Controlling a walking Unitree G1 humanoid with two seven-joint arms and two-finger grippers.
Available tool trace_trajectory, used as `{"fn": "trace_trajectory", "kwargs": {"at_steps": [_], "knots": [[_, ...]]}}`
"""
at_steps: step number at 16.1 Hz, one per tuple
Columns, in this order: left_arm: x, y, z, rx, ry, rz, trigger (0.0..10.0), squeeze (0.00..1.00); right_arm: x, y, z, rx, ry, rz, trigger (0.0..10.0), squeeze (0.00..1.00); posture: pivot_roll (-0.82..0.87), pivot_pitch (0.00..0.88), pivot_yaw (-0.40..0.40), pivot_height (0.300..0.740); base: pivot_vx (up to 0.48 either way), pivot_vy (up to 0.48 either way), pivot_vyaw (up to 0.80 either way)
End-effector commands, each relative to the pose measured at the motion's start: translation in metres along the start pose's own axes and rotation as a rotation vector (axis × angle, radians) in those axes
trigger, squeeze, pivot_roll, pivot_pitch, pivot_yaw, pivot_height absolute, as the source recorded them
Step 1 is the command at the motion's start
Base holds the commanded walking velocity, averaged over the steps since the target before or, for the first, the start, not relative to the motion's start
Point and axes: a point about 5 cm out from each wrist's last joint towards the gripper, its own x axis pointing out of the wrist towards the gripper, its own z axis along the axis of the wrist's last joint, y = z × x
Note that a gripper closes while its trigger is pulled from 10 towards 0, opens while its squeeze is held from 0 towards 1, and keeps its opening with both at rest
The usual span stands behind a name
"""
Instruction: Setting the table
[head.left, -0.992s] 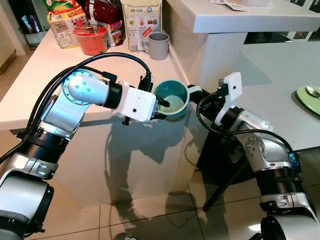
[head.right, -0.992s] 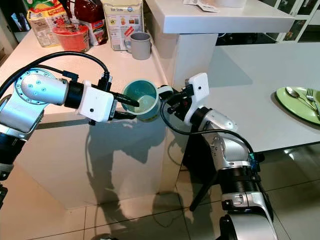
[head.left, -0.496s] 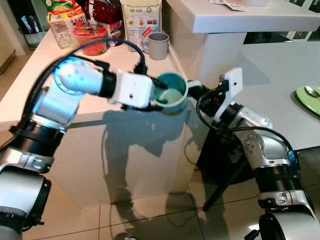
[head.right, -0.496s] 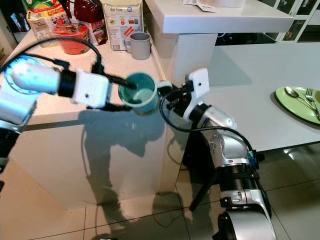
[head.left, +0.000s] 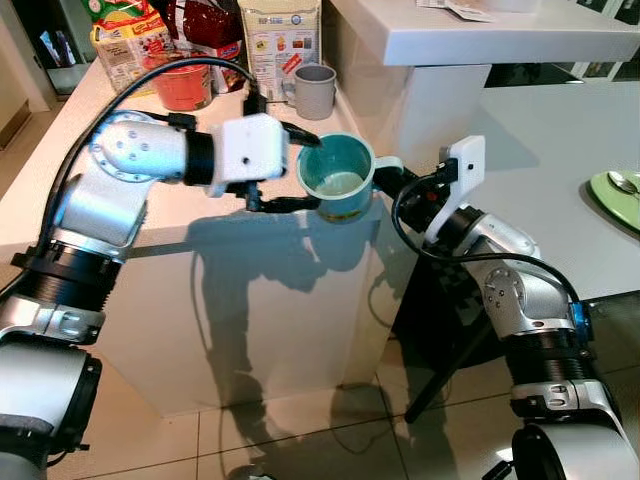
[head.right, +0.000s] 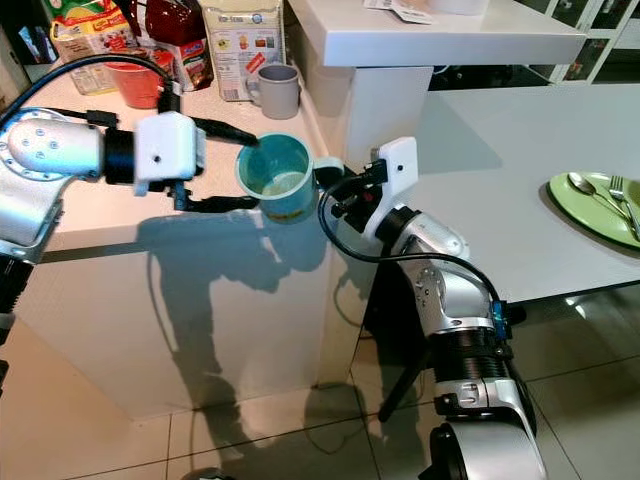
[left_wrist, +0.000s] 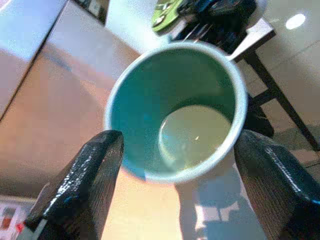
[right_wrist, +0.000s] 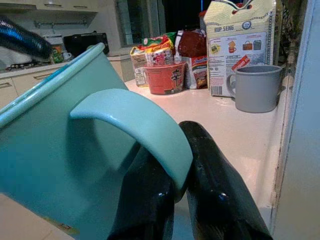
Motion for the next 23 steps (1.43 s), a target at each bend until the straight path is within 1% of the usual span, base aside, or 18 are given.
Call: {"fn": "trace_trajectory", "kwargs": {"at_steps": [1,2,3,4,5,6,7,8,10,12,13,14,16,17,18,19,21,23], "knots": [[-0.029,0.022,0.001,-0.024,0.001,0.183,10.0,1.00,0.003,0.012,-0.019,0.005,0.094,0.080,0.0,0.00,0.02,0.000,-0.028,0.740,0.000,0.000,0.00],[-0.031,0.021,-0.002,-0.040,0.011,0.183,10.0,0.98,0.003,0.013,-0.020,0.004,0.094,0.080,0.0,0.00,0.02,0.000,-0.026,0.740,0.000,0.000,0.00],[-0.037,0.020,-0.011,-0.073,0.035,0.196,10.0,0.00,0.003,0.013,-0.020,0.004,0.092,0.077,0.0,0.00,0.02,0.000,-0.025,0.740,0.000,0.000,0.00],[-0.042,0.020,-0.020,-0.089,0.074,0.233,10.0,0.00,0.004,0.013,-0.020,0.004,0.090,0.074,0.0,0.00,0.02,0.000,-0.025,0.740,0.000,0.000,0.00],[-0.052,0.022,-0.027,-0.175,0.046,0.302,10.0,0.00,0.004,0.013,-0.021,0.003,0.088,0.068,0.0,0.00,0.02,0.000,-0.023,0.740,0.000,0.000,0.00],[-0.054,0.023,-0.028,-0.193,0.038,0.323,10.0,0.00,0.004,0.013,-0.021,0.003,0.088,0.067,0.0,0.00,0.02,0.000,-0.023,0.740,0.000,0.000,0.00],[-0.060,0.023,-0.035,-0.217,0.050,0.378,10.0,0.00,0.003,0.012,-0.021,0.002,0.088,0.064,0.0,0.00,0.02,0.000,-0.022,0.740,0.000,0.000,0.00],[-0.063,0.019,-0.043,-0.268,0.056,0.424,10.0,0.00,0.003,0.012,-0.021,0.001,0.088,0.060,0.0,0.00,0.02,0.000,-0.024,0.740,0.000,0.000,0.00],[-0.063,0.006,-0.057,-0.354,0.057,0.464,10.0,0.00,0.003,0.011,-0.021,-0.001,0.088,0.059,0.0,0.00,0.02,0.000,-0.027,0.740,0.000,0.000,0.00],[-0.060,-0.013,-0.073,-0.487,0.032,0.516,10.0,0.00,0.004,0.012,-0.019,-0.013,0.085,0.060,0.0,0.00,0.02,0.000,-0.026,0.740,0.000,0.000,0.00],[-0.058,-0.022,-0.081,-0.545,0.035,0.555,10.0,0.00,0.006,0.009,-0.018,-0.025,0.088,0.022,3.4,0.00,0.02,0.000,-0.028,0.740,0.000,0.000,0.00],[-0.055,-0.030,-0.088,-0.599,0.030,0.606,10.0,0.00,0.008,0.007,-0.016,-0.041,0.084,-0.009,10.0,0.00,0.03,0.000,-0.027,0.740,0.000,0.000,0.00],[-0.047,-0.044,-0.094,-0.698,-0.004,0.671,10.0,0.00,0.011,0.001,-0.003,-0.036,0.019,-0.078,10.0,0.00,0.03,0.000,-0.028,0.740,0.000,0.000,0.00],[-0.044,-0.049,-0.094,-0.715,-0.009,0.675,10.0,0.00,0.011,-0.002,0.001,-0.025,-0.008,-0.112,10.0,0.00,0.03,0.000,-0.031,0.740,0.000,0.000,0.00],[-0.040,-0.054,-0.093,-0.743,-0.031,0.684,10.0,0.00,0.010,-0.009,0.003,0.016,-0.042,-0.191,10.0,0.00,0.03,0.000,-0.033,0.740,0.000,0.000,0.00],[-0.039,-0.054,-0.092,-0.755,-0.042,0.692,10.0,0.00,0.010,-0.010,0.003,0.043,-0.049,-0.210,10.0,0.00,0.03,0.000,-0.033,0.740,0.000,0.000,0.00],[-0.034,-0.056,-0.088,-0.779,-0.069,0.727,10.0,0.00,0.010,-0.012,-0.004,0.160,-0.075,-0.288,10.0,0.00,0.02,0.000,-0.036,0.740,0.000,0.000,0.00],[-0.029,-0.057,-0.085,-0.785,-0.074,0.723,10.0,0.00,0.012,-0.007,-0.012,0.222,-0.069,-0.304,10.0,0.00,0.03,0.000,-0.038,0.740,0.000,0.000,0.00]]}}
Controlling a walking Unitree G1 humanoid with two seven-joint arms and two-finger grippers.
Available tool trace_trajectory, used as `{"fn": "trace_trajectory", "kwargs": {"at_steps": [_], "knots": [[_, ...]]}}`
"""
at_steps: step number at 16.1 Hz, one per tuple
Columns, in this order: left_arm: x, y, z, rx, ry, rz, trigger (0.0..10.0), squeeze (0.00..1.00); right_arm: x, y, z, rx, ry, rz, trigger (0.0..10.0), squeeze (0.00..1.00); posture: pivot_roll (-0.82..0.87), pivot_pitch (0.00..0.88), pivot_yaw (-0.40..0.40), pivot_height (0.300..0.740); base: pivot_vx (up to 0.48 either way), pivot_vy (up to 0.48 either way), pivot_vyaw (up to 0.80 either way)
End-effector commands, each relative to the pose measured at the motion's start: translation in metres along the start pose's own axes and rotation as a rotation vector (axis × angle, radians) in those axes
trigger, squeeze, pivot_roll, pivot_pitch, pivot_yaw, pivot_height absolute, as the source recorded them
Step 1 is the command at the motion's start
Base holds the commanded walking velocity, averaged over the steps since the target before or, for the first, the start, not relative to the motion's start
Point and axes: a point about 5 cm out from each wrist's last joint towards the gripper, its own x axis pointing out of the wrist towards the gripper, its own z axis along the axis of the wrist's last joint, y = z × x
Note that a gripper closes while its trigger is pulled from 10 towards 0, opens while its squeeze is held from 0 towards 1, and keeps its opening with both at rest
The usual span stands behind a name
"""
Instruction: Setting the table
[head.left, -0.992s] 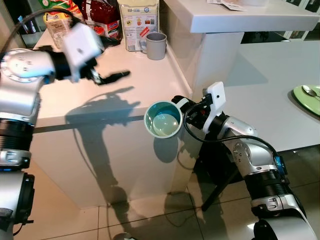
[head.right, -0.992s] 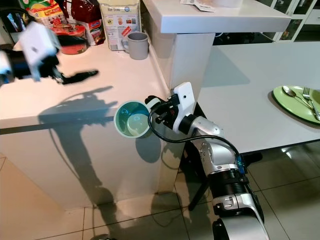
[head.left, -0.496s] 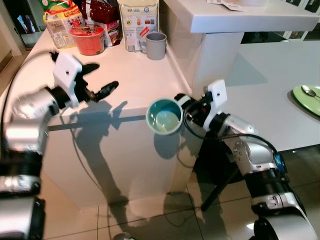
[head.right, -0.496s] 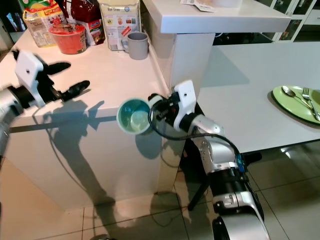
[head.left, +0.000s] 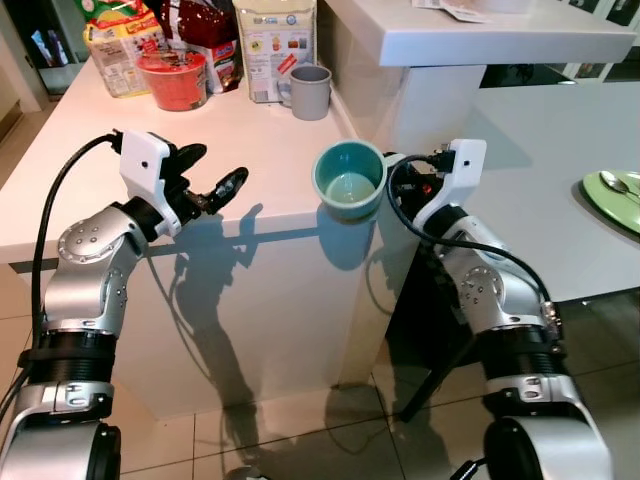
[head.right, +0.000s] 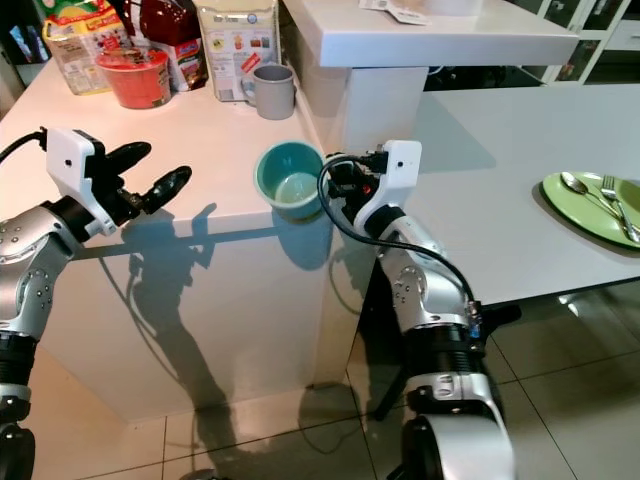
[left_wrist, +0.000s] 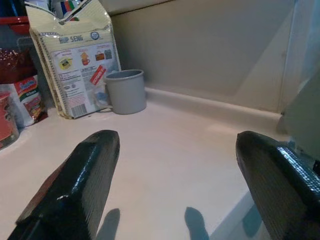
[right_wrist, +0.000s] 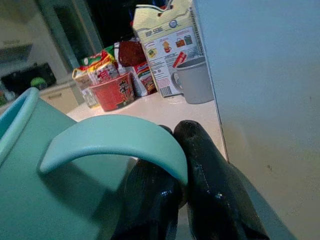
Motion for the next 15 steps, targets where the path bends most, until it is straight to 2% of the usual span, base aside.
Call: {"fn": "trace_trajectory", "kwargs": {"at_steps": [1,4,6,7,9,10,11,13,14,15], "knots": [[0.000,-0.006,-0.001,0.005,0.004,-0.014,10.0,0.00,-0.002,0.000,-0.007,0.039,0.015,-0.023,10.0,0.00,0.03,0.000,-0.037,0.740,0.000,0.000,0.00],[0.002,-0.012,-0.003,0.010,0.014,-0.036,10.0,0.00,-0.003,0.000,-0.013,0.073,0.023,-0.046,10.0,0.00,0.03,0.000,-0.038,0.740,0.000,0.000,0.00],[0.004,-0.014,-0.005,-0.068,0.012,-0.003,10.0,0.00,-0.005,-0.003,-0.022,0.243,0.006,-0.143,10.0,0.00,0.03,0.000,-0.036,0.740,0.000,0.000,0.00],[0.005,-0.013,-0.008,-0.125,0.008,0.027,10.0,0.00,-0.006,-0.005,-0.026,0.270,0.004,-0.183,10.0,0.00,0.03,0.000,-0.037,0.740,0.000,0.000,0.00],[0.007,-0.013,-0.012,-0.184,0.008,0.072,10.0,0.00,-0.007,-0.008,-0.029,0.290,0.004,-0.214,10.0,0.00,0.03,0.000,-0.036,0.740,0.000,0.000,0.00],[0.010,-0.014,-0.021,-0.277,0.018,0.131,10.0,0.00,-0.009,-0.012,-0.032,0.305,0.011,-0.232,10.0,0.00,0.03,0.000,-0.036,0.740,0.000,0.000,0.00],[0.010,-0.014,-0.021,-0.277,0.018,0.131,10.0,0.00,-0.009,-0.012,-0.032,0.305,0.011,-0.232,10.0,0.00,0.03,0.000,-0.036,0.740,0.000,0.000,0.00],[0.015,-0.021,-0.039,-0.379,0.083,0.240,10.0,0.00,-0.012,-0.020,-0.037,0.346,0.027,-0.271,10.0,0.00,0.03,0.000,-0.037,0.740,0.000,0.000,0.00],[0.019,-0.025,-0.047,-0.408,0.119,0.321,10.0,0.00,-0.013,-0.023,-0.041,0.311,0.049,-0.291,10.0,0.00,0.03,0.000,-0.039,0.740,0.000,0.000,0.00],[0.020,-0.025,-0.050,-0.446,0.131,0.343,10.0,0.00,-0.013,-0.024,-0.042,0.290,0.060,-0.295,10.0,0.00,0.03,0.000,-0.041,0.740,0.000,0.000,0.00]]}}
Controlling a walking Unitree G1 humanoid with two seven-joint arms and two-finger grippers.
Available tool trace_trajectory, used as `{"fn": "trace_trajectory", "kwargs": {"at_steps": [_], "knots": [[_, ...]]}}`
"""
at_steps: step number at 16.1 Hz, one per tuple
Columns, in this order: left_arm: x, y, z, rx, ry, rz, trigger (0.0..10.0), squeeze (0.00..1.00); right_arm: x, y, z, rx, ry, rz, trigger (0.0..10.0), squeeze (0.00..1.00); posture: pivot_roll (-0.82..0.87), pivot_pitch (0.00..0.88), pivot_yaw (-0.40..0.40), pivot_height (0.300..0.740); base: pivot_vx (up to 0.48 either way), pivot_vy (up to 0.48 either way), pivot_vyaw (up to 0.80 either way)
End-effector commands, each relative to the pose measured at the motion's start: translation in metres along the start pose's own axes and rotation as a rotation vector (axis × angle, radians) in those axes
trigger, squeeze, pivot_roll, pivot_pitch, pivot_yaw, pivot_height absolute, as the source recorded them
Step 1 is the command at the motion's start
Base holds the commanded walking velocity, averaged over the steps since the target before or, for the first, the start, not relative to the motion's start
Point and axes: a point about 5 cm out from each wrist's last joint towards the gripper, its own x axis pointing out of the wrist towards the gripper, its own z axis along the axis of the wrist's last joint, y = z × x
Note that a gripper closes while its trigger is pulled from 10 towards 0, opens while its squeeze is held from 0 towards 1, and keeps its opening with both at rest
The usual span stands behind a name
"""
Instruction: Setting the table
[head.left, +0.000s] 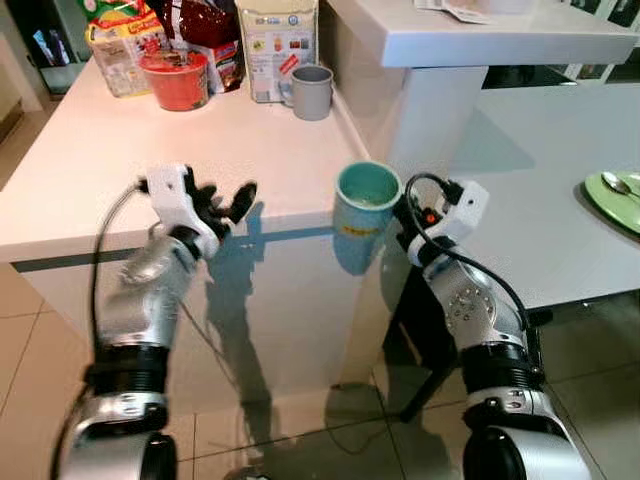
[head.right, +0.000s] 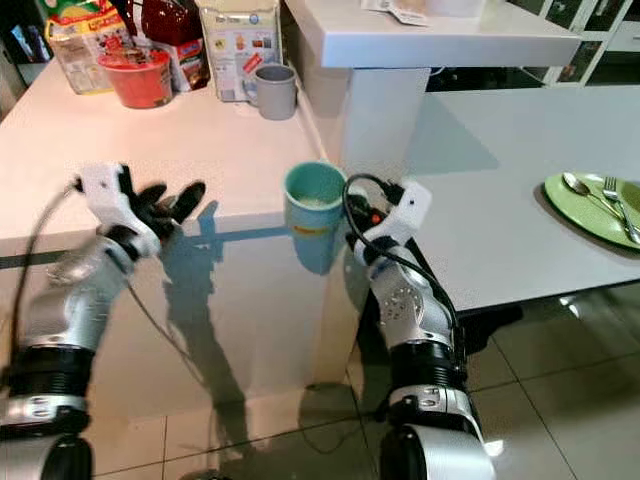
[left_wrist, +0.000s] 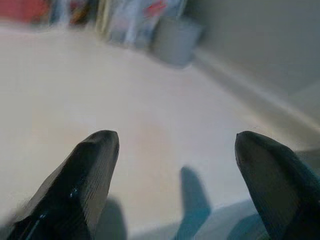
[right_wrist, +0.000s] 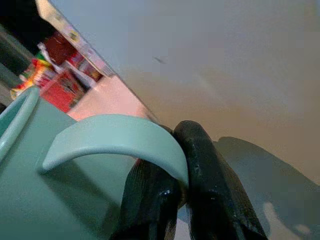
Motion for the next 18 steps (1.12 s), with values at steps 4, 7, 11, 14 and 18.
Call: {"fn": "trace_trajectory", "kwargs": {"at_steps": [4,7,11,14,18], "knots": [[0.005,-0.001,0.020,0.008,-0.092,0.012,10.0,0.00,0.000,-0.009,0.007,-0.193,-0.011,-0.027,10.0,0.00,0.03,0.000,-0.044,0.740,0.000,0.000,0.00],[0.006,-0.010,0.020,0.082,-0.096,0.020,10.0,0.00,0.002,-0.008,0.008,-0.245,-0.016,-0.017,10.0,0.00,0.03,0.000,-0.046,0.740,0.000,0.000,0.00],[0.007,-0.021,0.016,0.115,-0.106,-0.029,10.0,0.00,0.003,-0.005,0.003,-0.277,-0.015,0.000,10.0,0.00,0.04,0.000,-0.044,0.740,0.000,0.000,0.00],[0.008,-0.026,0.011,0.173,-0.084,-0.033,10.0,0.00,0.003,-0.006,0.002,-0.291,-0.009,0.005,10.0,0.00,0.03,0.000,-0.044,0.740,0.000,0.000,0.00],[0.012,-0.034,0.007,0.170,-0.060,-0.049,10.0,0.00,0.003,-0.006,-0.004,-0.318,0.017,0.018,10.0,0.00,0.03,0.000,-0.040,0.740,0.000,0.000,0.00]]}}
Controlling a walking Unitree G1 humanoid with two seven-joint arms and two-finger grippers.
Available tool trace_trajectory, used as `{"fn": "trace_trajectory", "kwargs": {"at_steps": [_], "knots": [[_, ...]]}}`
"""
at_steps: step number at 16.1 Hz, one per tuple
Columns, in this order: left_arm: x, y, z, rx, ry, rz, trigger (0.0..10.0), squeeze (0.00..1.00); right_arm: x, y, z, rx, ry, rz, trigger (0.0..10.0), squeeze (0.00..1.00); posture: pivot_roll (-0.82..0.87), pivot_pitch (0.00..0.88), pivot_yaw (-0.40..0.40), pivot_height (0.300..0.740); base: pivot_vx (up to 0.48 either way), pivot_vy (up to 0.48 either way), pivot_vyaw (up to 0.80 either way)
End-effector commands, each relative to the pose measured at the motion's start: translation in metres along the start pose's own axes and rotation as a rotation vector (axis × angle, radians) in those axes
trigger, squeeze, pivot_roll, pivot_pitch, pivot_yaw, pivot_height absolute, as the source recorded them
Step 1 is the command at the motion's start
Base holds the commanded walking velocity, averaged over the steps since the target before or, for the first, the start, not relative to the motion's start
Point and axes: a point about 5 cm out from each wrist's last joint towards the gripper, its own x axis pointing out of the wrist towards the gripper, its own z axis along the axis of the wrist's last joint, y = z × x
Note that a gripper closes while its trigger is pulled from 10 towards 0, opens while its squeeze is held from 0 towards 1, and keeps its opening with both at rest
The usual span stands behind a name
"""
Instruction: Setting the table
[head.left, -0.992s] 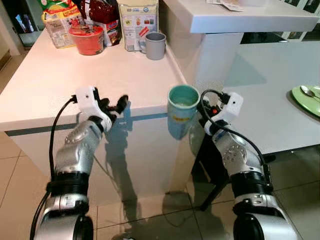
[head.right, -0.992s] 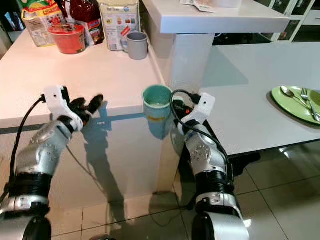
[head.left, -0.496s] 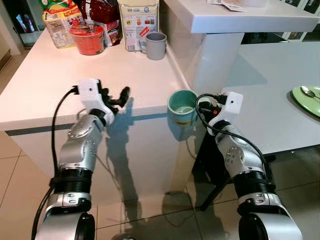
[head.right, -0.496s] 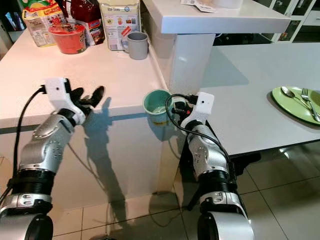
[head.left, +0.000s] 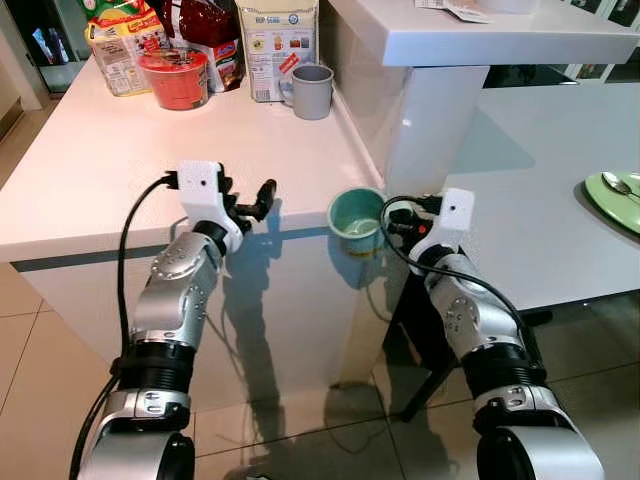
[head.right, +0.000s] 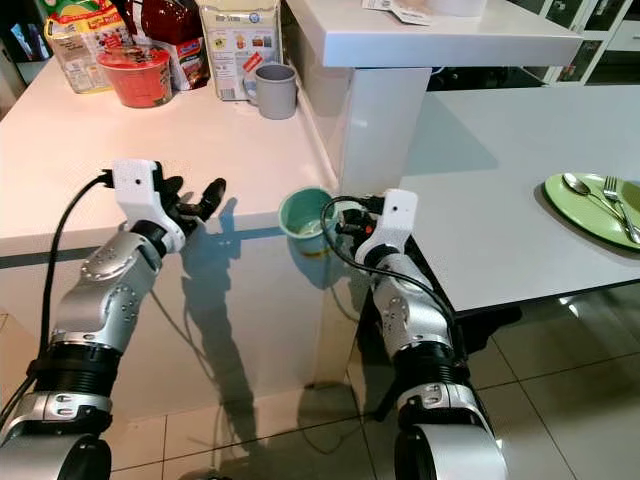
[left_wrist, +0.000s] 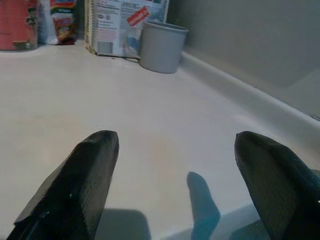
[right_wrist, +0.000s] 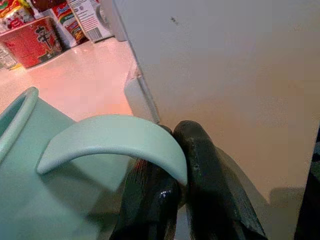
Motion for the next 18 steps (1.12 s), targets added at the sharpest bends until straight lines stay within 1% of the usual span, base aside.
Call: {"fn": "trace_trajectory", "kwargs": {"at_steps": [1,3,6,18], "knots": [[0.0023,-0.0060,0.0041,0.022,-0.007,-0.014,10.0,0.00,0.0016,0.0012,0.0053,-0.024,-0.016,0.016,10.0,0.00,0.03,0.000,-0.038,0.740,0.000,0.000,0.00],[0.0022,-0.0065,0.0040,0.011,-0.016,-0.012,10.0,0.00,0.0006,0.0009,0.0082,-0.054,-0.026,0.021,10.0,0.00,0.02,0.000,-0.038,0.740,0.000,0.000,0.00],[0.0026,-0.0069,0.0054,-0.007,-0.032,-0.016,10.0,0.00,0.0004,0.0002,0.0112,-0.066,-0.035,0.025,10.0,0.00,0.02,0.000,-0.038,0.740,0.000,0.000,0.00],[0.0059,-0.0144,0.0027,-0.011,-0.025,-0.025,10.0,0.00,0.0001,0.0007,0.0107,-0.079,-0.020,0.039,10.0,0.00,0.01,0.000,-0.039,0.740,0.000,0.000,0.00]]}}
